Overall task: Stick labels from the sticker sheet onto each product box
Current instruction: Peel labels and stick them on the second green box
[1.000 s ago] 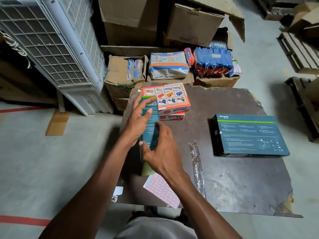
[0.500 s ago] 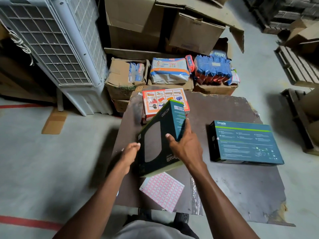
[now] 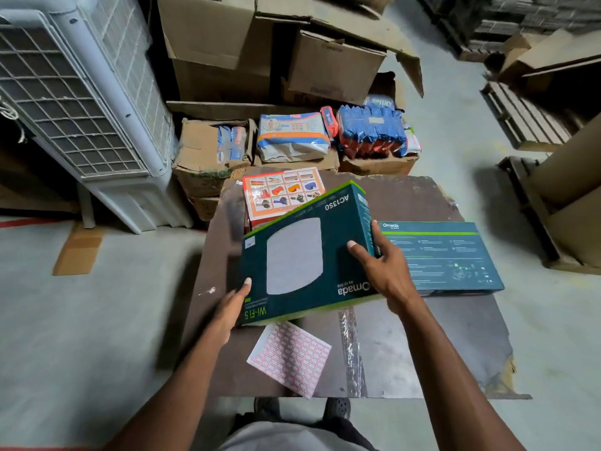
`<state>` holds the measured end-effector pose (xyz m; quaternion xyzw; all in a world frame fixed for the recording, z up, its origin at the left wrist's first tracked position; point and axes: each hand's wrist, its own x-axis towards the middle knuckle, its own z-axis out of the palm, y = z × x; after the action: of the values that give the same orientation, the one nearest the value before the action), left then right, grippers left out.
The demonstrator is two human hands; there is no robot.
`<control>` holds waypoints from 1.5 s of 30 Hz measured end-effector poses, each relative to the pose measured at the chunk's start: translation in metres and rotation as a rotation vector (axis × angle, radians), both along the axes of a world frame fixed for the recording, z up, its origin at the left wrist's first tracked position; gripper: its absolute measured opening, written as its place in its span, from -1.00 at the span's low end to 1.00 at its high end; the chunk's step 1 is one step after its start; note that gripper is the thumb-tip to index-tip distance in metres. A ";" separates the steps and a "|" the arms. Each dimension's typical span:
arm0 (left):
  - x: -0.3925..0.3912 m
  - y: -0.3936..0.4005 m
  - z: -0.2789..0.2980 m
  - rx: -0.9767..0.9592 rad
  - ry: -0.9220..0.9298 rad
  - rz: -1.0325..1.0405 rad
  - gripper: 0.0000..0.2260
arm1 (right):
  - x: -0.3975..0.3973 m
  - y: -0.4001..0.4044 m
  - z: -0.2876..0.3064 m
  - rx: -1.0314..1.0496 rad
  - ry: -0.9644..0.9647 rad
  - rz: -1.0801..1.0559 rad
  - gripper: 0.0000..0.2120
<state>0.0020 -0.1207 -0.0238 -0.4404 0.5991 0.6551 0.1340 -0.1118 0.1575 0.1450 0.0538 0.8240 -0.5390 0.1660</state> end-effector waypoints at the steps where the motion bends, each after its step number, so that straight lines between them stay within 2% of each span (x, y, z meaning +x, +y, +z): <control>1: 0.001 0.000 0.001 0.071 0.022 0.020 -0.23 | -0.004 0.012 0.000 -0.077 -0.038 -0.025 -0.30; 4: -0.003 0.012 0.021 0.291 0.120 0.050 -0.49 | -0.017 0.047 -0.006 -0.205 -0.122 -0.082 -0.37; 6: -0.011 0.027 0.032 0.328 0.188 0.064 -0.66 | -0.025 0.070 -0.013 -0.242 -0.142 -0.091 -0.41; 8: -0.019 0.044 0.040 0.289 0.238 0.074 -0.73 | -0.032 0.089 -0.022 -0.247 -0.166 -0.101 -0.48; 11: -0.028 0.066 0.043 0.235 0.276 0.059 -0.62 | -0.043 0.116 -0.037 -0.189 -0.161 -0.120 -0.55; 13: -0.033 0.081 0.039 0.165 0.301 0.045 -0.38 | -0.049 0.133 -0.045 -0.158 -0.154 -0.153 -0.58; 14: -0.035 0.087 0.034 0.125 0.307 0.041 -0.27 | -0.050 0.138 -0.045 -0.147 -0.151 -0.173 -0.67; 15: -0.036 0.095 0.037 0.086 0.309 0.028 -0.29 | -0.054 0.145 -0.048 -0.134 -0.143 -0.175 -0.77; 16: -0.040 0.107 0.040 0.037 0.315 0.015 -0.41 | -0.057 0.152 -0.049 -0.118 -0.127 -0.179 -0.81; 17: -0.044 0.117 0.041 0.007 0.322 0.007 -0.53 | -0.062 0.161 -0.052 -0.086 -0.110 -0.174 -0.81; 19: -0.053 0.137 0.044 0.014 0.334 -0.005 -0.59 | -0.070 0.178 -0.055 -0.016 -0.073 -0.160 -0.73; 22: -0.073 0.165 0.037 0.026 0.359 -0.035 -0.58 | -0.087 0.208 -0.058 0.015 -0.085 -0.170 -0.59; 24: -0.087 0.184 0.032 0.056 0.376 -0.049 -0.57 | -0.098 0.230 -0.059 0.017 -0.107 -0.168 -0.56; 32: -0.145 0.259 0.036 0.178 0.309 0.017 -0.46 | -0.147 0.311 -0.070 0.023 -0.168 -0.171 -0.62; 36: -0.171 0.292 0.030 0.136 0.248 -0.010 -0.39 | -0.175 0.341 -0.084 0.050 -0.182 -0.145 -0.60; 45: -0.215 0.336 0.008 0.108 0.209 -0.127 -0.43 | -0.217 0.388 -0.121 0.083 -0.208 -0.194 -0.60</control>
<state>-0.2132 0.2158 -0.0155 -0.3230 0.6001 0.7191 0.1354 -0.3292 0.5453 0.0238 0.1954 0.8149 -0.5097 0.1951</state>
